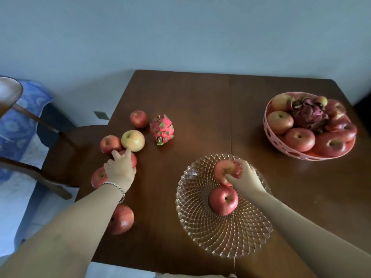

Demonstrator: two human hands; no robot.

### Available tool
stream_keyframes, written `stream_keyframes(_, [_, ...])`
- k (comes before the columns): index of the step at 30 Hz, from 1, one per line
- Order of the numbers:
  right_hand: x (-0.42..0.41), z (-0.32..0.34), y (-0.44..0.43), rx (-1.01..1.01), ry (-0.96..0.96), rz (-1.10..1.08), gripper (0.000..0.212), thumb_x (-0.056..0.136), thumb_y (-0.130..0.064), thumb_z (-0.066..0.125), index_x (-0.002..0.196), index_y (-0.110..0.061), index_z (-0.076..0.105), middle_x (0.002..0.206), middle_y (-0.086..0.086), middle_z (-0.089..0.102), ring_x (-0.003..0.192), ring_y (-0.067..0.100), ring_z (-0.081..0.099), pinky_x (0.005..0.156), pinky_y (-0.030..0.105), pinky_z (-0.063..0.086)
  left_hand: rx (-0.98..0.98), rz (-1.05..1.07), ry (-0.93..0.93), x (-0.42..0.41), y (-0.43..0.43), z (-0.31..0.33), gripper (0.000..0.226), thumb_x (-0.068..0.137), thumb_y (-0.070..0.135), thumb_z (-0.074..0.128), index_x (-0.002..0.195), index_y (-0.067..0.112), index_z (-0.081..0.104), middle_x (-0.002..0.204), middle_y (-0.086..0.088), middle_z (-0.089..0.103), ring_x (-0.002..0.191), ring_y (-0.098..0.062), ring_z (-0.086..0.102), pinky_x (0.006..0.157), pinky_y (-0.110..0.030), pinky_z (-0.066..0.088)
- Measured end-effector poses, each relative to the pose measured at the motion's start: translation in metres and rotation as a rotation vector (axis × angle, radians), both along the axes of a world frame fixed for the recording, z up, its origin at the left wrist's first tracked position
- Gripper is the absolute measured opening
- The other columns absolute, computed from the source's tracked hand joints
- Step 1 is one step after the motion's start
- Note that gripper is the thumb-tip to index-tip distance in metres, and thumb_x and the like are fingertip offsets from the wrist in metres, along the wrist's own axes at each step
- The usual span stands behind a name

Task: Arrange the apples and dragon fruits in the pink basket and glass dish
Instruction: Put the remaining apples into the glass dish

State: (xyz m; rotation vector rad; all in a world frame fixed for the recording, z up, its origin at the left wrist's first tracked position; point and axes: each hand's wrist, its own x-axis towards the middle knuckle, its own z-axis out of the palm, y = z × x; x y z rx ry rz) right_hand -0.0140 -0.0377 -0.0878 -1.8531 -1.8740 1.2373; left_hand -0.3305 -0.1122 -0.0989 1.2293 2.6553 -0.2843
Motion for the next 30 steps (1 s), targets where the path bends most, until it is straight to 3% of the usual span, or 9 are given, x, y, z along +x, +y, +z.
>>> stream_keyframes(5, [-0.003,0.005,-0.002,-0.003,-0.025,-0.026,0.061,0.08,-0.02,0.065,0.134,-0.018,0.038,0.131,0.013,0.04,0.108,0.022,0.045,0.085,0.034,0.044,0.028,-0.079,-0.006,0.036,0.003,0.022,0.069,0.076,0.045,0.069,0.134,0.027,0.036,0.124,-0.016,0.04,0.105,-0.037,0.051,0.091,-0.041,0.04])
stream_keyframes(9, [-0.011,0.023,-0.015,0.146,0.074,-0.07,0.049,0.083,-0.029,0.063,0.128,-0.023,0.045,0.127,0.001,0.038,0.128,0.02,0.026,0.096,0.035,0.033,0.278,-0.234,-0.234,0.086,0.0,0.058,0.07,0.067,0.045,0.074,0.127,0.031,0.041,0.119,-0.011,0.042,0.1,-0.035,0.054,0.081,-0.038,0.046])
stream_keyframes(11, [-0.014,0.038,-0.021,0.151,0.283,-0.038,0.04,0.085,-0.032,0.063,0.122,-0.028,0.046,0.121,-0.003,0.045,0.121,0.015,0.039,0.098,0.032,0.037,0.365,-0.345,-0.365,0.115,0.0,0.074,0.069,0.065,0.046,0.075,0.124,0.034,0.041,0.115,-0.005,0.04,0.095,-0.029,0.056,0.072,-0.033,0.047])
stream_keyframes(14, [-0.015,0.055,-0.026,-0.092,0.482,0.048,0.039,0.085,-0.034,0.061,0.119,-0.033,0.041,0.113,-0.001,0.053,0.105,0.015,0.055,0.092,0.032,0.048,0.456,-0.5,-0.497,0.162,0.003,0.081,0.067,0.066,0.048,0.073,0.123,0.033,0.042,0.11,0.0,0.038,0.093,-0.022,0.055,0.066,-0.027,0.047])
stream_keyframes(19, [0.019,0.043,-0.021,-0.182,0.452,-0.315,0.048,0.078,-0.031,0.071,0.119,-0.023,0.048,0.118,0.006,0.053,0.105,0.026,0.059,0.082,0.042,0.057,0.496,-0.664,-0.627,0.199,0.006,0.055,0.076,0.074,0.036,0.072,0.138,0.025,0.033,0.132,-0.003,0.043,0.112,-0.02,0.053,0.087,-0.03,0.053])
stream_keyframes(21, [0.041,0.037,-0.02,-0.194,0.399,-0.426,0.056,0.076,-0.022,0.074,0.123,-0.015,0.043,0.117,0.007,0.05,0.102,0.024,0.058,0.064,0.029,0.058,0.381,-0.7,-0.592,0.205,0.002,0.04,0.08,0.079,0.041,0.067,0.143,0.02,0.025,0.141,-0.005,0.035,0.122,-0.021,0.046,0.1,-0.032,0.047])
stream_keyframes(23, [0.057,0.031,-0.02,-0.11,0.213,-0.357,0.059,0.074,-0.02,0.077,0.122,-0.013,0.043,0.113,0.006,0.051,0.094,0.019,0.055,0.063,0.021,0.053,0.133,-0.628,-0.533,0.211,-0.004,0.027,0.089,0.079,0.052,0.063,0.146,0.021,0.014,0.15,-0.011,0.018,0.132,-0.03,0.035,0.108,-0.037,0.04])
stream_keyframes(25, [0.064,0.025,-0.02,-0.031,0.09,-0.227,0.055,0.071,-0.021,0.078,0.117,-0.018,0.048,0.109,0.004,0.055,0.09,0.017,0.055,0.076,0.026,0.049,-0.004,-0.546,-0.498,0.218,-0.008,0.02,0.096,0.078,0.055,0.063,0.148,0.024,0.005,0.15,-0.016,0.014,0.13,-0.035,0.038,0.103,-0.039,0.044])
stream_keyframes(30, [0.061,0.012,-0.02,0.018,-0.063,-0.011,0.052,0.078,-0.024,0.071,0.126,-0.017,0.053,0.117,0.005,0.042,0.095,0.014,0.044,0.086,0.02,0.035,0.063,-0.482,-0.553,0.221,-0.009,0.008,0.095,0.08,0.043,0.067,0.148,0.024,0.003,0.139,-0.008,0.041,0.119,-0.028,0.051,0.098,-0.033,0.048])
